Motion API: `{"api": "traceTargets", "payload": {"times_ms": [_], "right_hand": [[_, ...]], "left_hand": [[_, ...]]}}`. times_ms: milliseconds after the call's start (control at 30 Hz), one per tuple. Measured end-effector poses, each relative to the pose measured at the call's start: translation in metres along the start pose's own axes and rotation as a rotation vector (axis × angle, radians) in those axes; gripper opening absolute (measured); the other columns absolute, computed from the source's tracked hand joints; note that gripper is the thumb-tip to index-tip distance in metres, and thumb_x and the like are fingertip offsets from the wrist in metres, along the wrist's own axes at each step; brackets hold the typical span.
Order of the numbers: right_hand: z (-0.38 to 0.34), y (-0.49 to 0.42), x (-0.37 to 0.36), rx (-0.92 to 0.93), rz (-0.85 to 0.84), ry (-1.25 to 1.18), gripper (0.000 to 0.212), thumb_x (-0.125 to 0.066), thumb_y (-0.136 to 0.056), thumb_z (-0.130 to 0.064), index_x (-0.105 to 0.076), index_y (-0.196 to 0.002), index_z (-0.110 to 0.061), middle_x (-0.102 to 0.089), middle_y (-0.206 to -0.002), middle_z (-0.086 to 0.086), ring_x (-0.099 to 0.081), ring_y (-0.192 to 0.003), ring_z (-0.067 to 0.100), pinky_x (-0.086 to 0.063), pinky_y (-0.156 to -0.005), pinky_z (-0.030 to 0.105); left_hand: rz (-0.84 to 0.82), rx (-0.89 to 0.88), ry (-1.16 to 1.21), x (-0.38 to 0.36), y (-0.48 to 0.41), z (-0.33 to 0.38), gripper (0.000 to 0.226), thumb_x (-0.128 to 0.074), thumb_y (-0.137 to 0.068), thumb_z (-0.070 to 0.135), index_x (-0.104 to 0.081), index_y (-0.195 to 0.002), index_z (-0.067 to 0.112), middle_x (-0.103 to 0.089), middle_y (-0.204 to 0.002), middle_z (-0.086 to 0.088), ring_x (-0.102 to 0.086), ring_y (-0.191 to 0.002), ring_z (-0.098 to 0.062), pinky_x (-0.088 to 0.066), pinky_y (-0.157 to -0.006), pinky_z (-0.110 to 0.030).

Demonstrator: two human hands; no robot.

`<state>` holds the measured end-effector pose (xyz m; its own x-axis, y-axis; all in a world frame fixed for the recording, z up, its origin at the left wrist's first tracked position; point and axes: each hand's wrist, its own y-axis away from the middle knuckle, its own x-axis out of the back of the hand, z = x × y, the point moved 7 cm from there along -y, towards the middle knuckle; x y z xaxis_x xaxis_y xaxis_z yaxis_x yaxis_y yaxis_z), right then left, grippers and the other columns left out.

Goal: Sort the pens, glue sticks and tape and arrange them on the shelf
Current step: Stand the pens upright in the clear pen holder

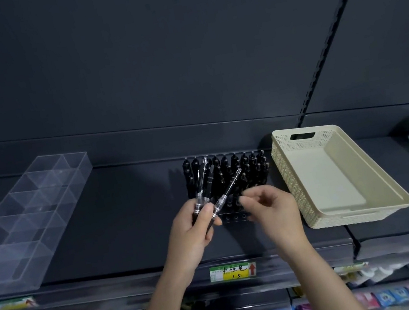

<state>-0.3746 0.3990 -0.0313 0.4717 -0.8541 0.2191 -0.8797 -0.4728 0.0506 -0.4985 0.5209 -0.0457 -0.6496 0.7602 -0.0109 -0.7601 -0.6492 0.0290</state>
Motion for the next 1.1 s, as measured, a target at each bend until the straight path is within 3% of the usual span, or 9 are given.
{"api": "traceTargets", "payload": {"times_ms": [100,300,400,500,600,667,800,900,1100], "right_hand": [[-0.004,0.007,-0.008,-0.119,-0.159,-0.315,0.007,-0.068,-0.082,-0.003,-0.069,-0.089,-0.005,-0.067,-0.077,0.006,-0.062,-0.071,0.011,-0.052,-0.062,0.023],[-0.001,0.009,-0.004,-0.157,-0.181,-0.371,0.009,-0.066,-0.084,-0.004,-0.064,-0.086,0.004,-0.068,-0.074,0.01,-0.063,-0.072,0.018,-0.053,-0.068,0.029],[-0.005,0.009,0.001,-0.138,-0.138,-0.408,0.012,-0.063,-0.085,0.002,-0.061,-0.073,0.0,-0.064,-0.071,0.013,-0.062,-0.069,0.019,-0.055,-0.068,0.029],[-0.011,0.001,0.019,-0.117,0.03,-0.477,0.015,-0.058,-0.084,0.01,-0.056,-0.071,0.003,-0.06,-0.072,0.018,-0.061,-0.068,0.02,-0.056,-0.064,0.025],[-0.017,-0.01,0.048,0.043,0.27,-0.153,0.014,-0.06,-0.084,0.002,-0.054,-0.073,0.009,-0.057,-0.065,0.012,-0.052,-0.06,0.013,-0.048,-0.056,0.022],[-0.022,-0.014,0.053,0.153,0.327,0.11,0.015,-0.064,-0.085,-0.008,-0.058,-0.071,-0.003,-0.056,-0.06,0.0,-0.048,-0.057,0.011,-0.041,-0.058,0.023],[-0.022,-0.017,0.041,0.24,0.303,0.314,0.013,-0.065,-0.087,-0.014,-0.057,-0.076,-0.016,-0.058,-0.066,-0.009,-0.053,-0.062,0.002,-0.038,-0.057,0.004],[-0.018,-0.021,0.027,0.283,0.245,0.404,0.011,-0.064,-0.088,-0.013,-0.059,-0.079,-0.018,-0.059,-0.069,-0.007,-0.054,-0.064,0.003,-0.038,-0.058,0.002],[0.001,-0.025,0.009,0.304,0.148,0.572,0.019,-0.062,-0.089,-0.011,-0.056,-0.072,-0.006,-0.059,-0.066,0.005,-0.054,-0.063,0.019,-0.036,-0.052,0.017]], "left_hand": [[-0.053,-0.012,-0.018,-0.016,0.001,0.001,0.017,-0.048,-0.098,0.024,-0.059,-0.095,0.011,-0.064,-0.071,0.002,-0.044,-0.052,-0.011,-0.035,-0.048,-0.022],[-0.13,-0.035,-0.077,-0.03,0.0,0.003,0.015,-0.048,-0.098,0.021,-0.061,-0.094,0.015,-0.065,-0.074,0.001,-0.051,-0.056,-0.01,-0.039,-0.05,-0.023],[-0.12,-0.036,-0.124,-0.03,-0.001,0.0,0.015,-0.048,-0.098,0.02,-0.061,-0.092,0.016,-0.069,-0.078,0.0,-0.06,-0.066,-0.01,-0.045,-0.057,-0.023],[-0.026,-0.032,-0.206,-0.018,-0.006,-0.005,0.017,-0.047,-0.099,0.021,-0.061,-0.091,0.015,-0.069,-0.083,0.002,-0.065,-0.078,-0.004,-0.049,-0.066,-0.016],[0.029,-0.038,-0.234,-0.009,-0.008,-0.004,0.019,-0.047,-0.098,0.023,-0.062,-0.088,0.017,-0.069,-0.081,0.004,-0.064,-0.074,-0.002,-0.048,-0.066,-0.017],[0.046,-0.028,-0.218,-0.006,-0.008,-0.005,0.02,-0.049,-0.097,0.026,-0.062,-0.085,0.017,-0.066,-0.074,0.001,-0.059,-0.064,-0.005,-0.046,-0.062,-0.021],[0.037,-0.002,-0.149,-0.006,-0.006,-0.007,0.025,-0.049,-0.097,0.029,-0.063,-0.085,0.012,-0.06,-0.071,-0.011,-0.051,-0.058,-0.009,-0.043,-0.059,-0.026],[0.024,0.005,-0.093,-0.007,-0.006,-0.005,0.021,-0.048,-0.098,0.025,-0.065,-0.091,0.015,-0.058,-0.064,0.005,-0.049,-0.055,-0.004,-0.042,-0.056,-0.021],[0.003,0.021,-0.112,-0.005,-0.005,-0.011,0.019,-0.049,-0.097,0.02,-0.068,-0.096,0.025,-0.056,-0.063,0.009,-0.048,-0.058,-0.006,-0.044,-0.061,-0.02]]}}
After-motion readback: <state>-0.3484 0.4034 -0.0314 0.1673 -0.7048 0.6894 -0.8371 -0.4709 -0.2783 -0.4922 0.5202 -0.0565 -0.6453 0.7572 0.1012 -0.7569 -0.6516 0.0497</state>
